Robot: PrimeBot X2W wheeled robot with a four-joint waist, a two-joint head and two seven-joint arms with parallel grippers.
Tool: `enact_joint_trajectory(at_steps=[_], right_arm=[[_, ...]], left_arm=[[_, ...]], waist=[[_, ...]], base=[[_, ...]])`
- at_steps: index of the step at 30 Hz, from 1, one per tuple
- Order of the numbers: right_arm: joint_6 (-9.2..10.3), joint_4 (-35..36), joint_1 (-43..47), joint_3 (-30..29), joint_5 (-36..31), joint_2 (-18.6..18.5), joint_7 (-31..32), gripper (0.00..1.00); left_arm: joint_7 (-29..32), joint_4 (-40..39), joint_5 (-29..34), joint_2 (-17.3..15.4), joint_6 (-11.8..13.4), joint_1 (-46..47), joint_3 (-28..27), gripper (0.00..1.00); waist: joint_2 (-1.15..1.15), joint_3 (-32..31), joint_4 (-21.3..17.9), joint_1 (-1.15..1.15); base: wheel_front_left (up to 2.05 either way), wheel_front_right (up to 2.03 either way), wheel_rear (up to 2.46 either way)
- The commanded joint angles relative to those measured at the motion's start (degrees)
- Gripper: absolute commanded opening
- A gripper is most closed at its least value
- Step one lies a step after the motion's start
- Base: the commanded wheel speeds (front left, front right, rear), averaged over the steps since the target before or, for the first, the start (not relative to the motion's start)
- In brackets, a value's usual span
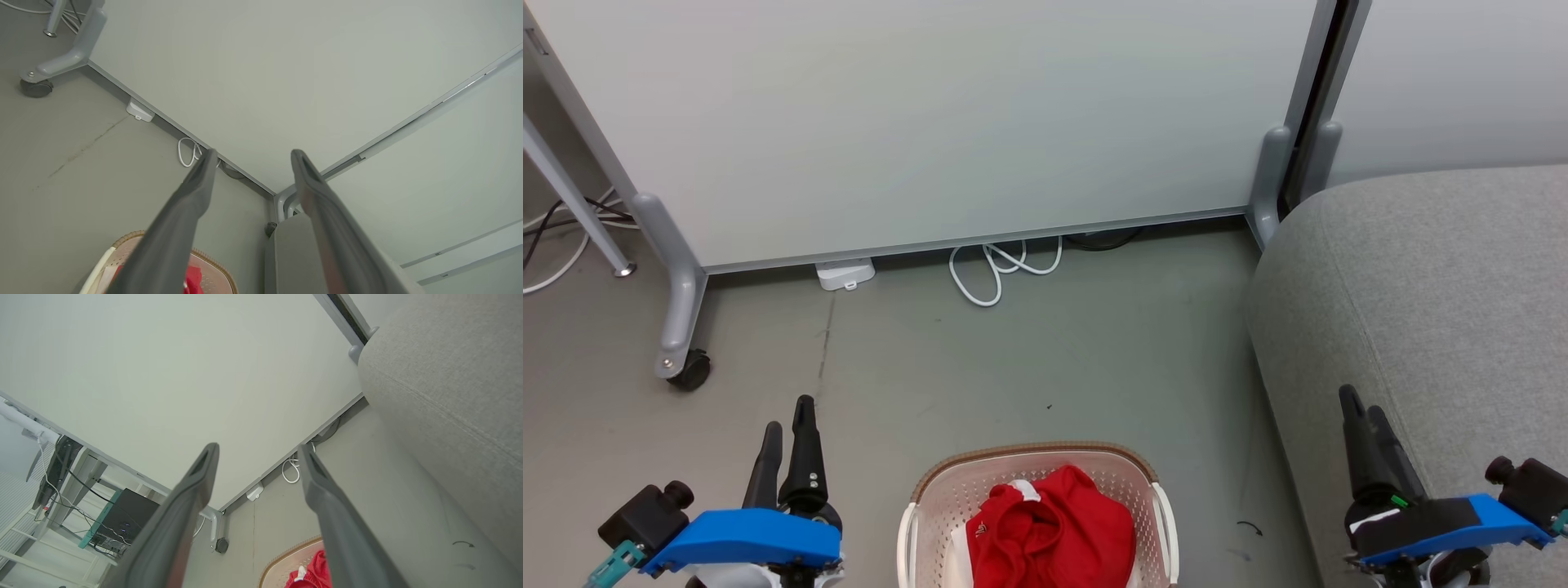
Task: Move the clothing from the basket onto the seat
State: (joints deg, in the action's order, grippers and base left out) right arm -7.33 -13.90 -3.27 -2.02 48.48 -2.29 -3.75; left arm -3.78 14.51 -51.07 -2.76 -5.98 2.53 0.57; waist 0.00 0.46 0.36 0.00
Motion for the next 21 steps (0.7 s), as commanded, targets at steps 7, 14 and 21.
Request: enact_joint_trajectory(at_steps=[7,14,21], right_arm=[[-0.14,0.33,-1.36,0.56,-7.48,-0.45,-1.79,1.00],[-0.15,0.00,-1.43,1.05,-12.76,-0.49,-3.03,1.00],[-0.14,-0.25,-1.52,1.70,-17.75,-0.53,-4.19,1.00]], left_arm=[[-1.77,-0.52,7.33,-0.47,0.36,1.21,0.88,1.00],[-3.01,-0.27,12.67,-0.54,0.47,1.14,1.55,1.00],[-4.13,0.40,17.44,-0.60,0.50,1.17,2.25,1.00]], waist=[[0.00,-0.21,0.10,0.00],[0.00,-0.31,0.20,0.00],[0.00,-0.31,0.22,0.00]], base=[[0.00,0.00,0.00],[0.00,0.00,0.00],[0.00,0.00,0.00]])
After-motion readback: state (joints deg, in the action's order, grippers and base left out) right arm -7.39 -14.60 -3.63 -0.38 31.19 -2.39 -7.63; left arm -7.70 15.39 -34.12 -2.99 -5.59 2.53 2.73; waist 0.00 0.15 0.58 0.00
